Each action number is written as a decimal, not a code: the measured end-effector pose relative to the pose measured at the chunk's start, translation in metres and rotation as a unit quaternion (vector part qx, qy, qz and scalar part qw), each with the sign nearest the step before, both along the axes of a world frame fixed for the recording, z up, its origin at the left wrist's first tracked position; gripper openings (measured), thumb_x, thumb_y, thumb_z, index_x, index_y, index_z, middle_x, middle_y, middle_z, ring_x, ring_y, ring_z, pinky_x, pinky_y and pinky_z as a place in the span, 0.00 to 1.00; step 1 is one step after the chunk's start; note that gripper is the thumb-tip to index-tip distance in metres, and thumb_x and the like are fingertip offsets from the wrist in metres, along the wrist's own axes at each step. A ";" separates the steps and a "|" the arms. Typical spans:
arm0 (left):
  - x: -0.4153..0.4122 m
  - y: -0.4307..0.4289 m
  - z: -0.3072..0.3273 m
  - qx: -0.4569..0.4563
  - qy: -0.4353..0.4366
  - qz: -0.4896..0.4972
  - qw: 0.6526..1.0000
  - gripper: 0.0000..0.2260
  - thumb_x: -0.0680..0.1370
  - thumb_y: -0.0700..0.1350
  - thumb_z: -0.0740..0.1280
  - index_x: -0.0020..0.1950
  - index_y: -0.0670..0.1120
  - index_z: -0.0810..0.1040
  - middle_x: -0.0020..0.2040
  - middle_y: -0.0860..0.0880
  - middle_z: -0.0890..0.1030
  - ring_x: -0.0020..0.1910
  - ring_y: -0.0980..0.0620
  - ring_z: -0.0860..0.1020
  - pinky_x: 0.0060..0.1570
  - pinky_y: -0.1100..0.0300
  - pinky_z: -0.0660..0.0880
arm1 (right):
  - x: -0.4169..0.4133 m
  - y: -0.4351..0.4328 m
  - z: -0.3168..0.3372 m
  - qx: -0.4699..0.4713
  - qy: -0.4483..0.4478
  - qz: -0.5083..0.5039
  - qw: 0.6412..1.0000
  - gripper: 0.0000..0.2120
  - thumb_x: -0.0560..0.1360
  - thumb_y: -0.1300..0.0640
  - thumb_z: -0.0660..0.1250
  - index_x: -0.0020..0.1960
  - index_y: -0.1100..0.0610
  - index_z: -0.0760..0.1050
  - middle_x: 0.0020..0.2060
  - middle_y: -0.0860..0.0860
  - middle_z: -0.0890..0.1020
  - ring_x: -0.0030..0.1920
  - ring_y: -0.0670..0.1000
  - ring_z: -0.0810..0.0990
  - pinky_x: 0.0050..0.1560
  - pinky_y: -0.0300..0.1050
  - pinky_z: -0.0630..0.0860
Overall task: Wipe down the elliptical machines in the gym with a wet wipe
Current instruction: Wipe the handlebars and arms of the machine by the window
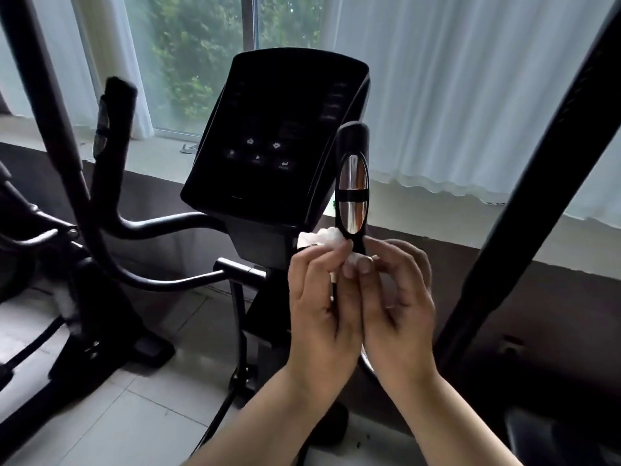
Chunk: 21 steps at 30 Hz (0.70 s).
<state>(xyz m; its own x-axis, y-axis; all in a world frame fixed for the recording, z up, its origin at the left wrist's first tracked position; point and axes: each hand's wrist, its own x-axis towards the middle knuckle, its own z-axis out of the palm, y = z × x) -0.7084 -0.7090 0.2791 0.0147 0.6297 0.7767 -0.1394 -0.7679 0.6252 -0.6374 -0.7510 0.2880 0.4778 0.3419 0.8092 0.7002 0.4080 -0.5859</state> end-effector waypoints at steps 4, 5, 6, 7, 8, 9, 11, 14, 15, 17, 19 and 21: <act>0.008 0.005 0.011 -0.030 -0.023 -0.025 0.999 0.16 0.81 0.35 0.67 0.69 0.35 0.74 0.68 0.40 0.71 0.68 0.52 0.74 0.65 0.66 0.71 | 0.005 0.003 0.013 0.016 0.002 -0.001 1.000 0.08 0.81 0.60 0.66 0.60 0.55 0.77 0.55 0.50 0.78 0.56 0.50 0.80 0.56 0.39 0.76; 0.008 0.003 0.010 -0.040 -0.016 -0.031 0.999 0.19 0.82 0.37 0.67 0.72 0.35 0.71 0.71 0.40 0.71 0.71 0.52 0.72 0.68 0.64 0.69 | 0.006 0.004 0.015 0.011 0.009 0.002 1.000 0.10 0.81 0.57 0.66 0.62 0.54 0.77 0.58 0.48 0.78 0.58 0.49 0.80 0.58 0.38 0.76; 0.009 0.001 0.006 -0.049 -0.006 -0.041 0.998 0.21 0.83 0.40 0.66 0.75 0.36 0.69 0.73 0.41 0.71 0.74 0.52 0.70 0.71 0.62 0.68 | 0.007 0.005 0.017 0.002 0.017 0.014 1.000 0.13 0.81 0.56 0.65 0.65 0.54 0.77 0.60 0.45 0.77 0.61 0.49 0.79 0.60 0.39 0.76; 0.009 -0.002 0.002 -0.058 -0.001 -0.055 0.997 0.22 0.83 0.41 0.66 0.77 0.37 0.68 0.75 0.43 0.71 0.76 0.51 0.69 0.73 0.58 0.68 | 0.008 0.005 0.018 -0.007 0.018 0.031 0.999 0.15 0.82 0.57 0.65 0.68 0.55 0.76 0.63 0.43 0.77 0.65 0.50 0.78 0.63 0.42 0.76; 0.009 -0.003 -0.002 -0.064 -0.006 -0.068 0.996 0.23 0.83 0.41 0.65 0.77 0.38 0.68 0.75 0.44 0.72 0.76 0.51 0.69 0.74 0.55 0.68 | 0.009 0.006 0.019 -0.016 0.014 0.051 0.998 0.17 0.82 0.58 0.65 0.70 0.57 0.74 0.67 0.42 0.76 0.69 0.50 0.76 0.67 0.44 0.75; 0.010 -0.001 -0.005 -0.066 -0.019 -0.074 0.995 0.22 0.83 0.41 0.66 0.76 0.37 0.69 0.75 0.44 0.73 0.76 0.50 0.70 0.74 0.51 0.69 | 0.009 0.006 0.019 -0.024 0.009 0.072 0.997 0.18 0.82 0.59 0.64 0.72 0.59 0.73 0.70 0.43 0.74 0.72 0.49 0.73 0.70 0.43 0.72; 0.013 0.005 -0.004 -0.060 -0.053 -0.059 0.995 0.19 0.83 0.42 0.65 0.72 0.37 0.74 0.71 0.43 0.77 0.72 0.48 0.75 0.70 0.46 0.73 | 0.008 0.007 0.023 -0.033 -0.002 0.106 0.994 0.21 0.82 0.60 0.62 0.74 0.62 0.70 0.74 0.49 0.72 0.75 0.47 0.69 0.72 0.39 0.68; 0.017 0.016 0.014 -0.049 -0.095 -0.029 0.994 0.14 0.83 0.38 0.65 0.68 0.37 0.78 0.68 0.43 0.79 0.69 0.49 0.78 0.68 0.50 0.75 | 0.007 0.013 0.029 -0.032 0.014 0.113 0.993 0.22 0.81 0.59 0.62 0.74 0.62 0.70 0.73 0.50 0.72 0.74 0.43 0.70 0.71 0.35 0.67; 0.018 0.021 0.022 -0.051 -0.104 -0.030 0.993 0.13 0.83 0.37 0.65 0.68 0.38 0.78 0.68 0.44 0.80 0.69 0.50 0.78 0.68 0.52 0.75 | 0.007 0.015 0.030 -0.030 0.023 0.112 0.993 0.21 0.82 0.60 0.62 0.74 0.61 0.70 0.73 0.50 0.73 0.74 0.43 0.70 0.71 0.34 0.67; 0.019 0.027 0.033 -0.056 -0.119 -0.040 0.990 0.14 0.84 0.36 0.64 0.68 0.39 0.78 0.68 0.45 0.79 0.69 0.51 0.77 0.69 0.54 0.74 | 0.008 0.018 0.029 -0.026 0.031 0.110 0.993 0.20 0.82 0.63 0.62 0.74 0.61 0.70 0.73 0.50 0.73 0.73 0.43 0.71 0.71 0.36 0.68; 0.020 0.027 0.034 -0.056 -0.116 -0.063 0.990 0.15 0.84 0.36 0.63 0.70 0.39 0.76 0.70 0.46 0.78 0.71 0.52 0.76 0.70 0.56 0.72 | 0.011 0.019 0.026 -0.028 0.030 0.119 0.992 0.21 0.82 0.66 0.62 0.75 0.61 0.70 0.73 0.50 0.74 0.74 0.45 0.71 0.73 0.42 0.68; 0.021 0.023 0.027 -0.042 -0.096 -0.082 0.991 0.17 0.83 0.36 0.63 0.73 0.38 0.73 0.73 0.44 0.75 0.74 0.50 0.73 0.72 0.55 0.70 | 0.014 0.017 0.025 -0.029 0.042 0.146 0.988 0.21 0.83 0.67 0.61 0.75 0.60 0.69 0.73 0.50 0.74 0.74 0.47 0.71 0.73 0.48 0.69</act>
